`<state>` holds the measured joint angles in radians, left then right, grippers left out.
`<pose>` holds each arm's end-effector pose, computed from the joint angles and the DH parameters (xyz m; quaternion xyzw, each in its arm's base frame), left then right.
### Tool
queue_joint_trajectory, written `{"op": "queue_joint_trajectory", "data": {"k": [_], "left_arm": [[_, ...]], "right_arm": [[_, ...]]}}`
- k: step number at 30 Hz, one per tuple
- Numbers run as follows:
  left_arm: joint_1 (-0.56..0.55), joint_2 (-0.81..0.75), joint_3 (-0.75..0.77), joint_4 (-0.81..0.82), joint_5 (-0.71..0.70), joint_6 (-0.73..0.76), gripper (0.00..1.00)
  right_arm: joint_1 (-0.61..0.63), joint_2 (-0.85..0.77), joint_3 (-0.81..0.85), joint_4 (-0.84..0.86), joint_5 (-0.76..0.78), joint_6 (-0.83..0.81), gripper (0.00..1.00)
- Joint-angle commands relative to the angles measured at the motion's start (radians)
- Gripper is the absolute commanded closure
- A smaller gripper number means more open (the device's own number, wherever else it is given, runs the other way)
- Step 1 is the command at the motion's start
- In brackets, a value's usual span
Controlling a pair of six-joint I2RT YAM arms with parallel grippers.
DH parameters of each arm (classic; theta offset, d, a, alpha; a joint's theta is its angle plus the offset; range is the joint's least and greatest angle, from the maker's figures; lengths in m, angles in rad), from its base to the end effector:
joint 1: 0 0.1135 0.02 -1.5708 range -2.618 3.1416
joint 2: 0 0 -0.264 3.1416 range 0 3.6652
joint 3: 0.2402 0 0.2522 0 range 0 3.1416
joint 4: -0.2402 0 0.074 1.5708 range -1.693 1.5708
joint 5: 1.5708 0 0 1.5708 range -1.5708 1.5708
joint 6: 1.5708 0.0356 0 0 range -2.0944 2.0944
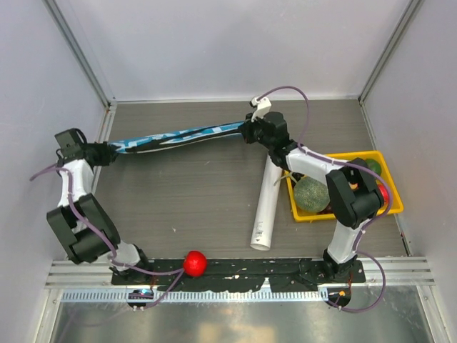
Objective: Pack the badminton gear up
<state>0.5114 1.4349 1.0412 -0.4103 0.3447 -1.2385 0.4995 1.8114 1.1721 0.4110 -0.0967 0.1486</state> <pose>0.2745 0.1403 0.2591 -0.6601 0.6349 -0.2797 0.2879 0.3687 0.2051 0.2471 -0.1661 0.7649 0.2337 0.5769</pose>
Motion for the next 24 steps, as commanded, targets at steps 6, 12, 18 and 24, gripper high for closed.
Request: {"op": "queue_joint_trajectory", "data": {"k": [6, 12, 18, 24], "left_arm": [[-0.037, 0.116, 0.201, 0.157, 0.077, 0.137, 0.45], [-0.060, 0.072, 0.212, -0.008, -0.036, 0.230, 0.00], [-0.122, 0.007, 0.296, -0.295, -0.335, 0.226, 0.00], [-0.169, -0.045, 0.373, -0.399, -0.565, 0.217, 0.00]], "right_arm": [[-0.004, -0.052, 0.069, -0.015, -0.014, -0.057, 0.94], [-0.003, -0.040, 0.051, -0.012, -0.008, -0.009, 0.95], [0.025, -0.027, 0.041, -0.023, -0.006, -0.003, 0.95], [0.039, -0.021, 0.020, -0.020, -0.008, 0.020, 0.95]]}}
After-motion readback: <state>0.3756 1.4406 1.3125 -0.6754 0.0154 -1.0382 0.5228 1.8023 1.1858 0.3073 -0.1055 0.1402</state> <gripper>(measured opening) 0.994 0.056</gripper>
